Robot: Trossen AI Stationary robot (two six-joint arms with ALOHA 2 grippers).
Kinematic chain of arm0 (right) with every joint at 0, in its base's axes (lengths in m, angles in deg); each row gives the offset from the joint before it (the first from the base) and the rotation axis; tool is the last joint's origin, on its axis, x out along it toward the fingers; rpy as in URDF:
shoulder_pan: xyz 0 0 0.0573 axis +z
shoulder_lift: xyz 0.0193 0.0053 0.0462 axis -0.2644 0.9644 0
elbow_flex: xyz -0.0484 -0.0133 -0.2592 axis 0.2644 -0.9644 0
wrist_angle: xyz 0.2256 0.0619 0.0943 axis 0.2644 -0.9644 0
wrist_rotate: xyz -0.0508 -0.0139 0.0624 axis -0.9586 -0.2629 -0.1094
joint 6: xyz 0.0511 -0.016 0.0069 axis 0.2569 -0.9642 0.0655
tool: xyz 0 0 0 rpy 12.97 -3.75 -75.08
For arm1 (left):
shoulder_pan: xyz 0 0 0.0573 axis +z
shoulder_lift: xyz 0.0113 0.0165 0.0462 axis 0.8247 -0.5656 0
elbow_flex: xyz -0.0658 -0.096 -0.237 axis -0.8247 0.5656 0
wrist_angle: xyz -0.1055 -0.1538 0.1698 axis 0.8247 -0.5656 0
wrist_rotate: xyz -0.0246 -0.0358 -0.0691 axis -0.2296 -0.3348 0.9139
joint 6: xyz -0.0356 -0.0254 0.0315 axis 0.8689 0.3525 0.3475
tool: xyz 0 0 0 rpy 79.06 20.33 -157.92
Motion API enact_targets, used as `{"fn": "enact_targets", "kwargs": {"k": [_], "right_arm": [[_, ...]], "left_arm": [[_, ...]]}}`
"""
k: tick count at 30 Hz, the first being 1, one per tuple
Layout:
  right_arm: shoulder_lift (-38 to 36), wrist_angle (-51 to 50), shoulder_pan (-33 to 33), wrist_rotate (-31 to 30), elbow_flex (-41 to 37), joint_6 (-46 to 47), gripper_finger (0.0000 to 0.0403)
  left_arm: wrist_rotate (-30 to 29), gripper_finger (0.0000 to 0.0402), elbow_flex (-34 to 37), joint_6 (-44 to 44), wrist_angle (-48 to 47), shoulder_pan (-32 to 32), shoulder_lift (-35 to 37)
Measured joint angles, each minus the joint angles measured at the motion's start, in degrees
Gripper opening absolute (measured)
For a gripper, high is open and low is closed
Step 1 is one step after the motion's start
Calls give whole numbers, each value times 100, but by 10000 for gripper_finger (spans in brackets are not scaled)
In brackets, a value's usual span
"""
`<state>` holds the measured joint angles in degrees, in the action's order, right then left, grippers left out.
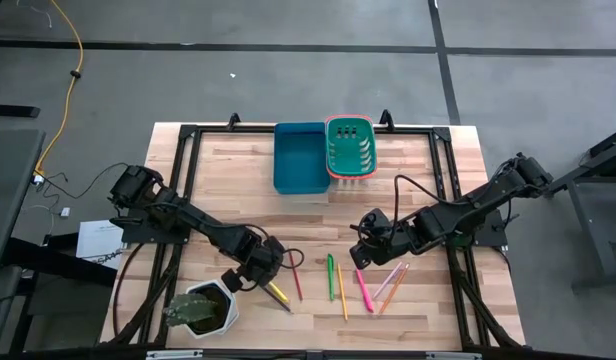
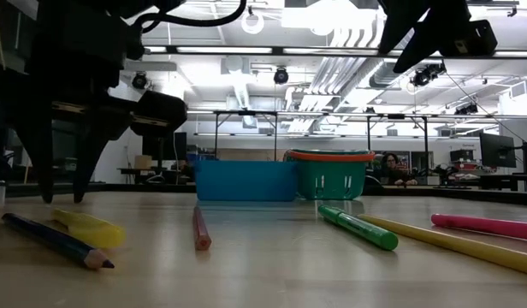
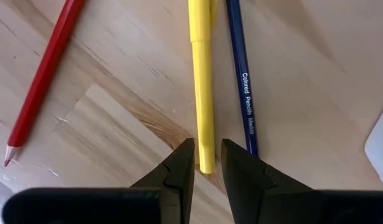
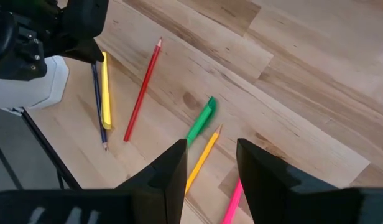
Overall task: Sort pens & pencils
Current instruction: Put the yellow pen into the blue bin
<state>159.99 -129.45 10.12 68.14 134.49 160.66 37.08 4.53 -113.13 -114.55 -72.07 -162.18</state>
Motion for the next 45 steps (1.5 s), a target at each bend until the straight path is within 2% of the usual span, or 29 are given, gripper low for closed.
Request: {"fn": "enact_targets", "kwargs": {"k": [45], "right_arm": [[0, 0, 2, -64, 0, -41, 131]], "left_arm": [[-114, 67, 0, 9, -229, 4, -131]]}}
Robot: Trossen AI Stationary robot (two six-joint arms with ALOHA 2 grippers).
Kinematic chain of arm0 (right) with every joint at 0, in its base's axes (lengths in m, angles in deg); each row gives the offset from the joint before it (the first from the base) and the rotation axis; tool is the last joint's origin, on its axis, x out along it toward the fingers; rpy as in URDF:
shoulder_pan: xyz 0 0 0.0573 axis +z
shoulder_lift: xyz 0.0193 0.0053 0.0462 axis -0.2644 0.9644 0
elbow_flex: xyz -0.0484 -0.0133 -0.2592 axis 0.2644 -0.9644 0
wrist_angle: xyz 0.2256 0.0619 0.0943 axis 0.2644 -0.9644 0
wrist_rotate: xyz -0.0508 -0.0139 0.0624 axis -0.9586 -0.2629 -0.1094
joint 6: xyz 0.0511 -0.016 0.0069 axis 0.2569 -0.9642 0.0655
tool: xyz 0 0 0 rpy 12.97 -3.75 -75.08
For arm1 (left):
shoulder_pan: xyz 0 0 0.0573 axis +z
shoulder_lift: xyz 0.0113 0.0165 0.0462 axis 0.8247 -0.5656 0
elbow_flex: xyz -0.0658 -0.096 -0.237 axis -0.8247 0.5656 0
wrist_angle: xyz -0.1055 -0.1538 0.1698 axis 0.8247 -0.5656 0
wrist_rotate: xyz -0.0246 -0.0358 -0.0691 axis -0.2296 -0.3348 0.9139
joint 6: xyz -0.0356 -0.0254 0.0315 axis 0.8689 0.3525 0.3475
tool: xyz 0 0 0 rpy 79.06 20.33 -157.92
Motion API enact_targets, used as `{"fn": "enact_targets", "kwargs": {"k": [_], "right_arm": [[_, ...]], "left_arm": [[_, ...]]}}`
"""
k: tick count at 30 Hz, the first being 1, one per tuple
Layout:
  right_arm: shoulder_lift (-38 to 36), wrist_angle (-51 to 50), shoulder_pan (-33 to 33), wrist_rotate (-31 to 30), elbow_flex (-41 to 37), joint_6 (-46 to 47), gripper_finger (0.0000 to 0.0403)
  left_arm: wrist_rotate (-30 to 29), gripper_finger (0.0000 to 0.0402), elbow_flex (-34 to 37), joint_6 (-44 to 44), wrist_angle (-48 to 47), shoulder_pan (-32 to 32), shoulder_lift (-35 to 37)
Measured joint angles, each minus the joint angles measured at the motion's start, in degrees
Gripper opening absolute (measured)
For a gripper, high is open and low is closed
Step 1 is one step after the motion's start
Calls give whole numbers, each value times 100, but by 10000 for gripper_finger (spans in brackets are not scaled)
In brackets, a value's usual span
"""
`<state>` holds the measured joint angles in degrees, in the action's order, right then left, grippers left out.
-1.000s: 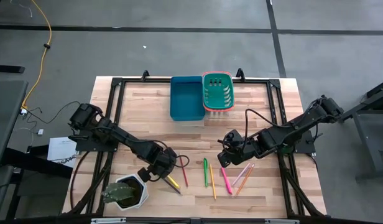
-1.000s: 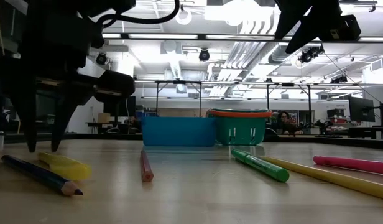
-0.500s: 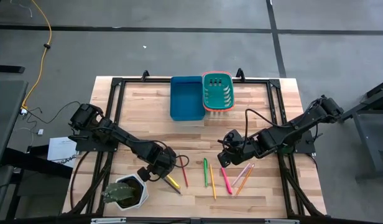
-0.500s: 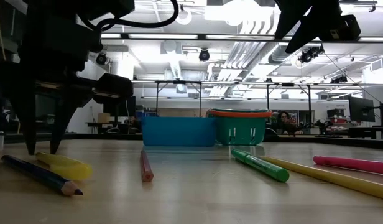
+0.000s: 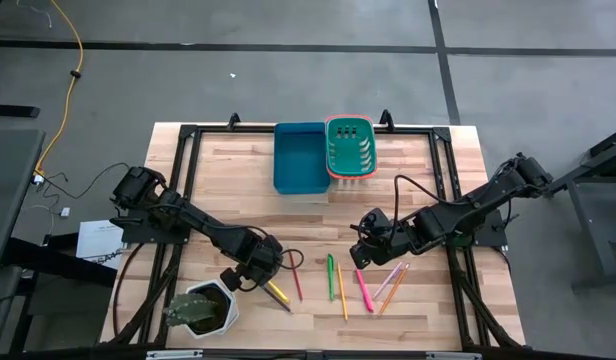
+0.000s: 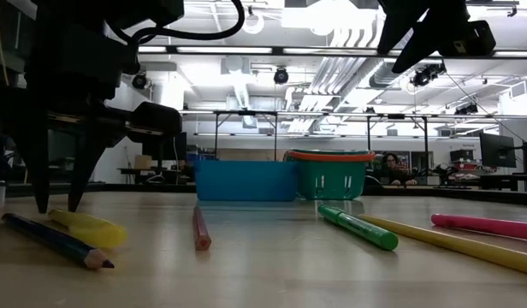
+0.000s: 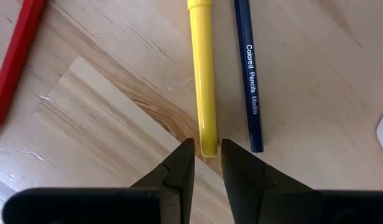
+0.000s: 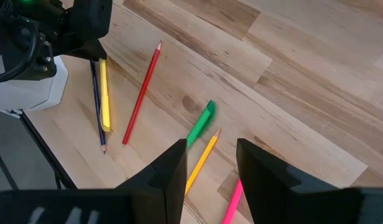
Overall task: Sort pens & pencils
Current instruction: Put the yellow pen into the blue bin
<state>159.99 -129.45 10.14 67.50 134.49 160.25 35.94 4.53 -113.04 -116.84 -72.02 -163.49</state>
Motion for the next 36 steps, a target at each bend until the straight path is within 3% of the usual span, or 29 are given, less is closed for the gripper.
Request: {"fn": "enact_targets", "kwargs": {"k": [18, 36], "right_arm": [[0, -1, 0, -2, 0, -44, 131], [0, -17, 0, -37, 0, -44, 131]], "left_arm": [[164, 67, 0, 142, 132, -6, -68], [-33, 67, 0, 151, 97, -2, -81]]}}
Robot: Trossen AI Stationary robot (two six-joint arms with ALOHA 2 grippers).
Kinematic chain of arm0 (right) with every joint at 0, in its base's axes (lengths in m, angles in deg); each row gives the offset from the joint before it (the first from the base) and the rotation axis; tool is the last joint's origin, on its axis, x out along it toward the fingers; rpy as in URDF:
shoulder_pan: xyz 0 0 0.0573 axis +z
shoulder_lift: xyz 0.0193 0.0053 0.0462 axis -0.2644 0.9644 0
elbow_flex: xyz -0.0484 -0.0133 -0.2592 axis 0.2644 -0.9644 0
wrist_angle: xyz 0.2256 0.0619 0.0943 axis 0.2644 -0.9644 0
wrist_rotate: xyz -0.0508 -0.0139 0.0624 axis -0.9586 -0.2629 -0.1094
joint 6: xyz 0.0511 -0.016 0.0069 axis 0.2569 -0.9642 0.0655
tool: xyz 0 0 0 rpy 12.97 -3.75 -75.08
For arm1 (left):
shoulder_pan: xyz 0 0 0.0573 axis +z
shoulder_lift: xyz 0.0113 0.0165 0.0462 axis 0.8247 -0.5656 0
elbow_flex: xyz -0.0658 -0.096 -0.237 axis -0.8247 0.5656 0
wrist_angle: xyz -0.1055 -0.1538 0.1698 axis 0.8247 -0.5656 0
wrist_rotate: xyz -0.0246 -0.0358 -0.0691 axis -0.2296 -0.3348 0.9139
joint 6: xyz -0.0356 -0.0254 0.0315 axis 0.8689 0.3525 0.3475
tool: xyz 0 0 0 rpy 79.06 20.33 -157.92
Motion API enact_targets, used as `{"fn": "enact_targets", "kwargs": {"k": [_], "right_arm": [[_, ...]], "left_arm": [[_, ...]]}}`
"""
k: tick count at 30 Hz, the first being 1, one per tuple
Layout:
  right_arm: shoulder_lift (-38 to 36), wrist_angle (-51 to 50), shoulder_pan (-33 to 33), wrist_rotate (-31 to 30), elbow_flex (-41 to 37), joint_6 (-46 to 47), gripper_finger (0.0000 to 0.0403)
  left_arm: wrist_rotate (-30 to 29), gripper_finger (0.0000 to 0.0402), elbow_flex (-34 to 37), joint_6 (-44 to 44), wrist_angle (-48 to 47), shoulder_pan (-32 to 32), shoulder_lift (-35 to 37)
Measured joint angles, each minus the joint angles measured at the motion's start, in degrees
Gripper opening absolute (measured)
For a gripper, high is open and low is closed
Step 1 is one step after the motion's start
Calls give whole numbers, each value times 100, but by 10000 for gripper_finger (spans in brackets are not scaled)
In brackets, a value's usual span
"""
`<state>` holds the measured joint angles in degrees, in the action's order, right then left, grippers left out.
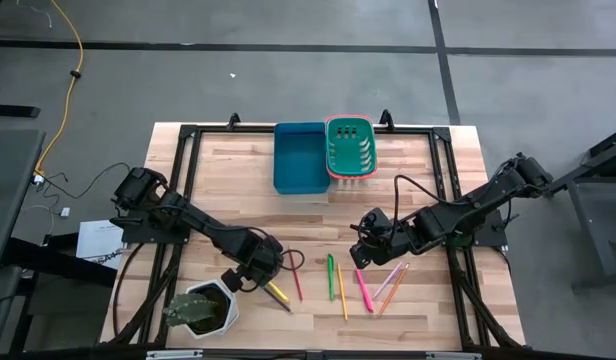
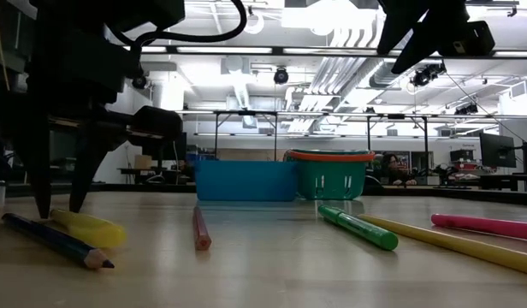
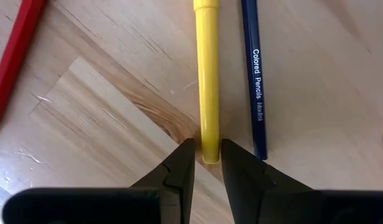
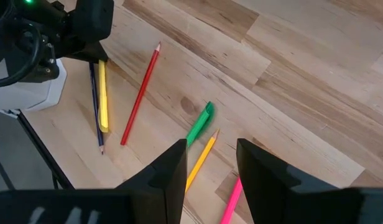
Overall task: Sort pens & pencils
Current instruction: Put the yellow pen into the blue bin
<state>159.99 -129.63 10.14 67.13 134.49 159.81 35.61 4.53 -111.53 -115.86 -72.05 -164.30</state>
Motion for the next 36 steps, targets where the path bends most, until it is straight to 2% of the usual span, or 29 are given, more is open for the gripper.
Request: {"fn": "enact_targets", "kwargs": {"k": [6, 15, 23, 30, 36], "right_arm": [[0, 0, 0, -28, 0, 0, 131], [0, 0, 0, -31, 0, 0, 131], [0, 0, -1, -33, 0, 0, 131], [0, 0, 0, -35, 0, 0, 131], [0, -1, 0, -35, 0, 0, 131]], "left_arm": [[-1, 62, 0, 0, -8, 2, 0], [86, 12, -2, -7, -3, 2, 0], [92, 31, -2, -11, -5, 2, 0], [92, 19, -2, -7, -8, 2, 0], [90, 28, -2, -2, -6, 2, 0]]}}
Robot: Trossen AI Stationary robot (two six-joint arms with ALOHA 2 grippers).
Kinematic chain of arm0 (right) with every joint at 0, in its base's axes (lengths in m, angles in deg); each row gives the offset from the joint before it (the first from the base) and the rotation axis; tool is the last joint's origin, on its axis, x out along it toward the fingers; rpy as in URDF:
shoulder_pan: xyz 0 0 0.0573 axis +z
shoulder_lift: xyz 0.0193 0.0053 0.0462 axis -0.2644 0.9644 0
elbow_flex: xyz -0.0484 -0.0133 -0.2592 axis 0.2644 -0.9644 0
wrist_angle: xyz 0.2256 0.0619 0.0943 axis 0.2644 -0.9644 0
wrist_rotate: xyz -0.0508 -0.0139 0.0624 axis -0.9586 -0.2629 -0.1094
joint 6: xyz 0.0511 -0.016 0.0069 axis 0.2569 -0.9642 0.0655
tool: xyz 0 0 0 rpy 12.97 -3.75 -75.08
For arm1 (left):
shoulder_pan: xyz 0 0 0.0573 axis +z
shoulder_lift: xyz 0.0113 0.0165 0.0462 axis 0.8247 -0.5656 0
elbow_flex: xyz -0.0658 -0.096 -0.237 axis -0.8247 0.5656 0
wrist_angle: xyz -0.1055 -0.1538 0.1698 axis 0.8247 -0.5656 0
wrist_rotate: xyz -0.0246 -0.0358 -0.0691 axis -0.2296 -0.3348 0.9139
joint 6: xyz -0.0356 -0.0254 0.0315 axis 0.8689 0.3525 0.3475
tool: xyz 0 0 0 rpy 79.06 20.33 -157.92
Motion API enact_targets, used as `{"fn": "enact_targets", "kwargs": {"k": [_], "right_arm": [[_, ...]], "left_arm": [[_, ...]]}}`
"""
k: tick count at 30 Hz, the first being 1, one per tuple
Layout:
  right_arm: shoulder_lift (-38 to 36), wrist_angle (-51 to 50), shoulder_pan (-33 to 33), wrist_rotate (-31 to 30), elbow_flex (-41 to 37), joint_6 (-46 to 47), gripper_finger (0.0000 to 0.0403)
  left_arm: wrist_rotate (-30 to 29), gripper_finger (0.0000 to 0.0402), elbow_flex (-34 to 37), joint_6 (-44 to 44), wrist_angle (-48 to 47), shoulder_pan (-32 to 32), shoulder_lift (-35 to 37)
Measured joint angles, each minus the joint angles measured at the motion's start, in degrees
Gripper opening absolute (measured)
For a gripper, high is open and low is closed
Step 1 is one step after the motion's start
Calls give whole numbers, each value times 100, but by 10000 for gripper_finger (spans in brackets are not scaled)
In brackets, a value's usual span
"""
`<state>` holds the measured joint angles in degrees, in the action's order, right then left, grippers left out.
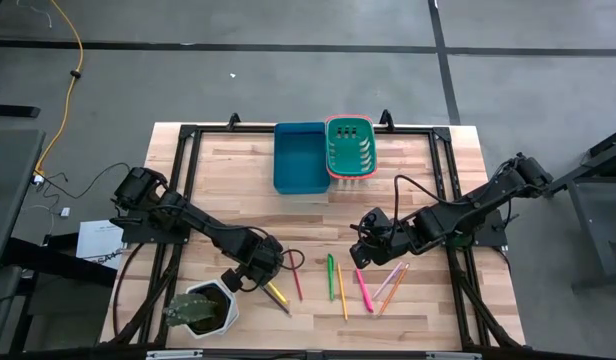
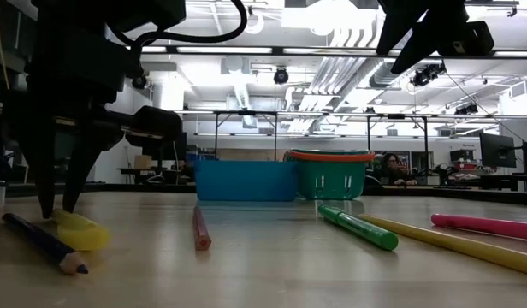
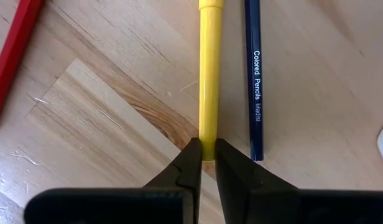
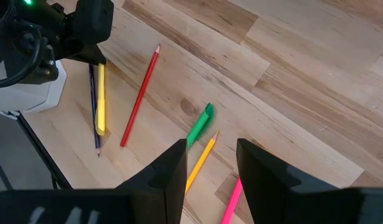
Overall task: Sort pens & pencils
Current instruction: Put the yellow pen into the blue bin
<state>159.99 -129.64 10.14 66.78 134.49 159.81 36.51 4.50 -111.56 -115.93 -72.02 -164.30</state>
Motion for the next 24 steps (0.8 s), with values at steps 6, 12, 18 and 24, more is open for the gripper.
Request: {"fn": "enact_targets", "kwargs": {"k": [6, 12, 18, 24], "right_arm": [[0, 0, -2, 0, 0, 0, 131], [0, -1, 0, 0, 0, 0, 131], [0, -1, 0, -10, 0, 0, 131], [0, -1, 0, -13, 0, 0, 131]], "left_arm": [[0, 21, 0, 0, 0, 0, 0], [0, 19, 0, 0, -1, 0, 0], [-2, 23, 0, 0, -3, 0, 0], [-2, 19, 0, -7, -14, 0, 0]]}}
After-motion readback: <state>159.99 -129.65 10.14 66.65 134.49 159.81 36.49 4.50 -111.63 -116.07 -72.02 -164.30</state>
